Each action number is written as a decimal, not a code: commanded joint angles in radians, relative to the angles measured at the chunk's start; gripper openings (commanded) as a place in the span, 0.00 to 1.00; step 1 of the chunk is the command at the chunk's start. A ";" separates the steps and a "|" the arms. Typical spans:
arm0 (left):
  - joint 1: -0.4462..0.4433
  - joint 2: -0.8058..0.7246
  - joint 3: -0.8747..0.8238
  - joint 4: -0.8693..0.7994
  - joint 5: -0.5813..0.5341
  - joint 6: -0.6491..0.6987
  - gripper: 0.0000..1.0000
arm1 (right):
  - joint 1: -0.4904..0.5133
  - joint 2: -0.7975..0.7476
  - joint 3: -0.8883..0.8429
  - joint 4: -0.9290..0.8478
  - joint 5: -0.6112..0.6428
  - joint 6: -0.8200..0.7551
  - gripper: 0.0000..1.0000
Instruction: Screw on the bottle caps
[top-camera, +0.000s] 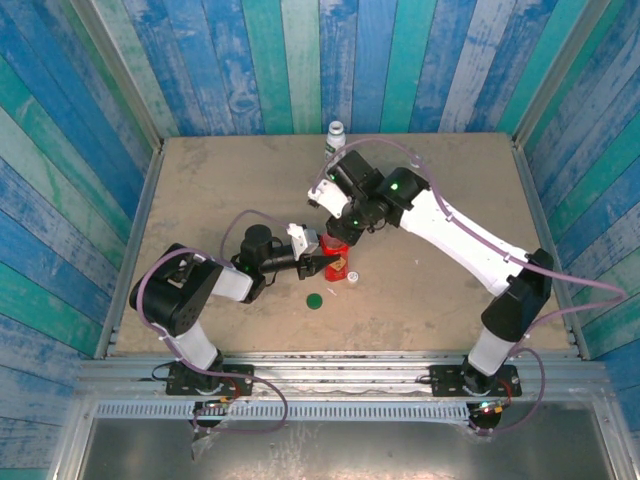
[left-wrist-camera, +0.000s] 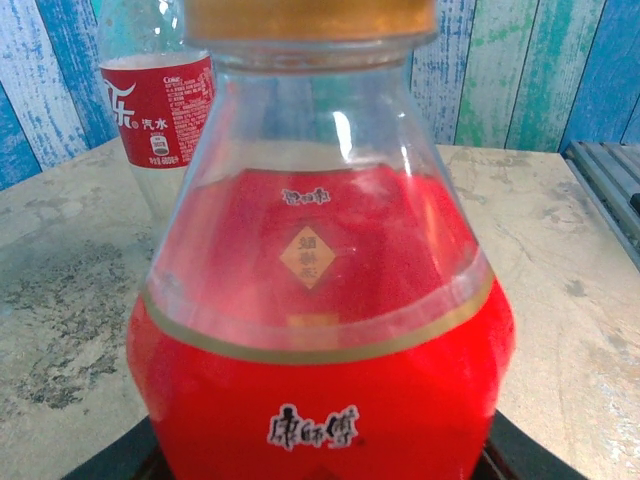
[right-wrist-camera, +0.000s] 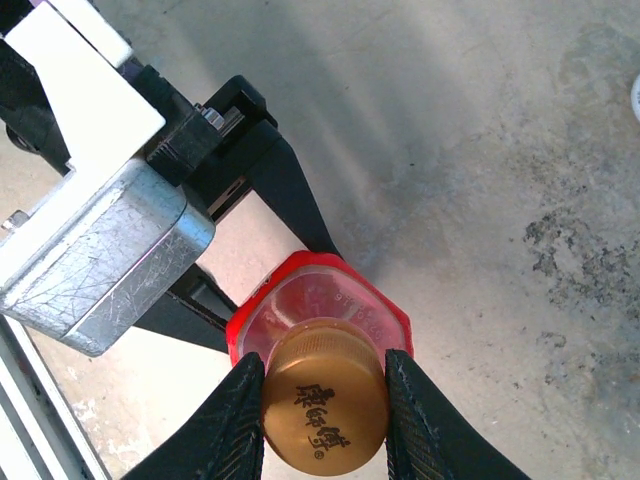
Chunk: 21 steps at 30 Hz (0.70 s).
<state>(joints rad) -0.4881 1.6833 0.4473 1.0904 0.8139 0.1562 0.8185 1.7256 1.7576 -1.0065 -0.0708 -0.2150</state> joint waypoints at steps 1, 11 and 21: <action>-0.005 -0.018 -0.009 -0.098 0.018 0.014 0.49 | -0.015 0.039 0.056 -0.065 -0.053 -0.020 0.27; -0.005 -0.017 -0.010 -0.099 0.018 0.018 0.49 | -0.019 0.109 0.141 -0.193 -0.047 0.103 0.27; -0.005 -0.014 -0.011 -0.093 0.022 0.014 0.49 | 0.006 0.094 0.125 -0.181 -0.053 0.138 0.35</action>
<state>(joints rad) -0.4862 1.6829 0.4496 1.0843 0.8238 0.1635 0.8051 1.8122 1.8973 -1.1454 -0.1204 -0.0925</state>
